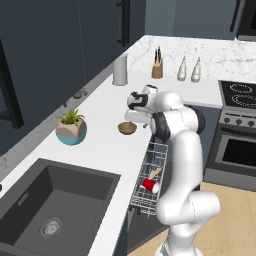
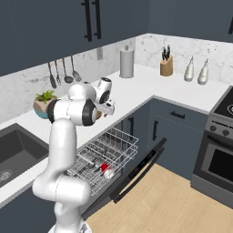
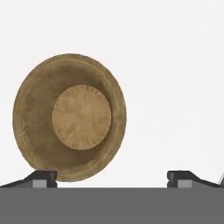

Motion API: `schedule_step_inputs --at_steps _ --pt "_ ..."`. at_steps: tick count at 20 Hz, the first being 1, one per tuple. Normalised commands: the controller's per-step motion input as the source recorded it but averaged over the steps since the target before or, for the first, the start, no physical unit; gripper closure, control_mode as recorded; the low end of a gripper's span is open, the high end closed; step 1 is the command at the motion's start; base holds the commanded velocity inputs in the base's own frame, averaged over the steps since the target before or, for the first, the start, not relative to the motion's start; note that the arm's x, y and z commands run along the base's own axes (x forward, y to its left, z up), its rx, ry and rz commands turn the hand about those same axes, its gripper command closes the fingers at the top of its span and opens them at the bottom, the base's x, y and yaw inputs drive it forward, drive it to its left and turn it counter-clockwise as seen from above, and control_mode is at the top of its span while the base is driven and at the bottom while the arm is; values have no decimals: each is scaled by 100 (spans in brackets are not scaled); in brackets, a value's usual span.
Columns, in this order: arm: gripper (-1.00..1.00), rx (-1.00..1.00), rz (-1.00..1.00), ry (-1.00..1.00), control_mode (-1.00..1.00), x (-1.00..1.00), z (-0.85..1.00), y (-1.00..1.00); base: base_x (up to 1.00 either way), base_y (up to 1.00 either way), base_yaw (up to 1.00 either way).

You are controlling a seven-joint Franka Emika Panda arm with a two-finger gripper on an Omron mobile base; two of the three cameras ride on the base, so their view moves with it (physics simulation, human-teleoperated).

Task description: Pick up the cup and bowl from the counter, place them in the dishwasher, and close the dishwasher door.

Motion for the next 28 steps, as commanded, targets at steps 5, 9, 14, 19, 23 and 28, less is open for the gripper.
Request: schedule_step_inputs --at_steps 5,9,14,19,23,28 --pt "-100 0 0 1 -100 39 -26 2 0 0 0" --pt "-100 0 0 2 -100 36 -20 4 0 0 0" --pt "-100 0 0 2 -100 17 -20 7 0 0 0" --pt "100 0 0 0 -100 5 -26 17 0 0 0" --pt "100 0 0 0 -100 0 -20 5 0 0 0" --pt "100 0 -1 0 -100 -21 -3 0 0 0 0"
